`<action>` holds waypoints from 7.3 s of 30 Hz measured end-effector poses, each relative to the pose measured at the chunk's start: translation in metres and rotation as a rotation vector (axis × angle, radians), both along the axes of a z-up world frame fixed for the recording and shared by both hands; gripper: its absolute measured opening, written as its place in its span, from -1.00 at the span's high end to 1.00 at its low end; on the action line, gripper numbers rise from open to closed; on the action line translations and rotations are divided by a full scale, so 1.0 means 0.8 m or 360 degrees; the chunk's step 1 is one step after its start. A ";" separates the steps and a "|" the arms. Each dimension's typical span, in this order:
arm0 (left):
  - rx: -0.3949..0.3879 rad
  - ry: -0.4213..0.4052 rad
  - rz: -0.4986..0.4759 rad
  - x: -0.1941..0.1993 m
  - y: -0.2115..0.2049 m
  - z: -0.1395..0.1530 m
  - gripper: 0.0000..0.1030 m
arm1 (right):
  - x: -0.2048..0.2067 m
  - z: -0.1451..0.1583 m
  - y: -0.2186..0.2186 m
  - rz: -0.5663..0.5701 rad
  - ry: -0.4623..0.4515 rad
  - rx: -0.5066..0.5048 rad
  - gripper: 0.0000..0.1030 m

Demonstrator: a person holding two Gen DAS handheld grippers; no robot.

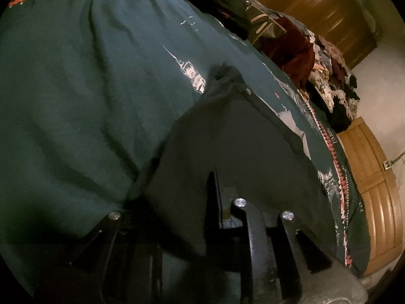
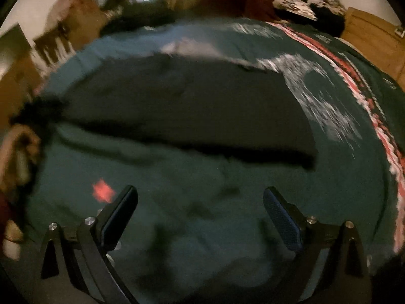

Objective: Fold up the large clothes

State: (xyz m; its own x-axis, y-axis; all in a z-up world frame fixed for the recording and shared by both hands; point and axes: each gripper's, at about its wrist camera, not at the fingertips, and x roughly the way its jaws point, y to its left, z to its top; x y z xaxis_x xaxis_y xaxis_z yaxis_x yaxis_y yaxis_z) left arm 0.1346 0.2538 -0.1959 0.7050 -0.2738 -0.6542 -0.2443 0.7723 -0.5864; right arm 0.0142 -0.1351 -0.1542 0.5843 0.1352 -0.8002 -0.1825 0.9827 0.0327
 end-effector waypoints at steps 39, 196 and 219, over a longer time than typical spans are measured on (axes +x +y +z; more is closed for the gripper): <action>0.1028 -0.0676 -0.1258 -0.026 -0.442 0.109 0.94 | 0.311 -0.003 -0.080 0.0153 0.0455 0.0893 0.87; 0.1177 -0.0696 -0.0110 -0.254 -0.303 0.307 -1.00 | -0.175 0.283 -0.073 -0.0573 -0.0898 -0.0367 -1.00; 0.1237 -0.0350 -0.0297 -0.221 -0.325 0.278 -1.00 | -0.135 0.231 -0.080 -0.0494 -0.0447 -0.0265 -1.00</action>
State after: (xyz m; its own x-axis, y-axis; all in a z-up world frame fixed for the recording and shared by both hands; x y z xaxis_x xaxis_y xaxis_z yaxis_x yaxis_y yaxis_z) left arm -0.0423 -0.0061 0.0267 0.8267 0.0744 -0.5577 -0.0139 0.9936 0.1119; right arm -0.0935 -0.1988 0.0306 0.7746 -0.1976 -0.6007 0.1423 0.9800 -0.1390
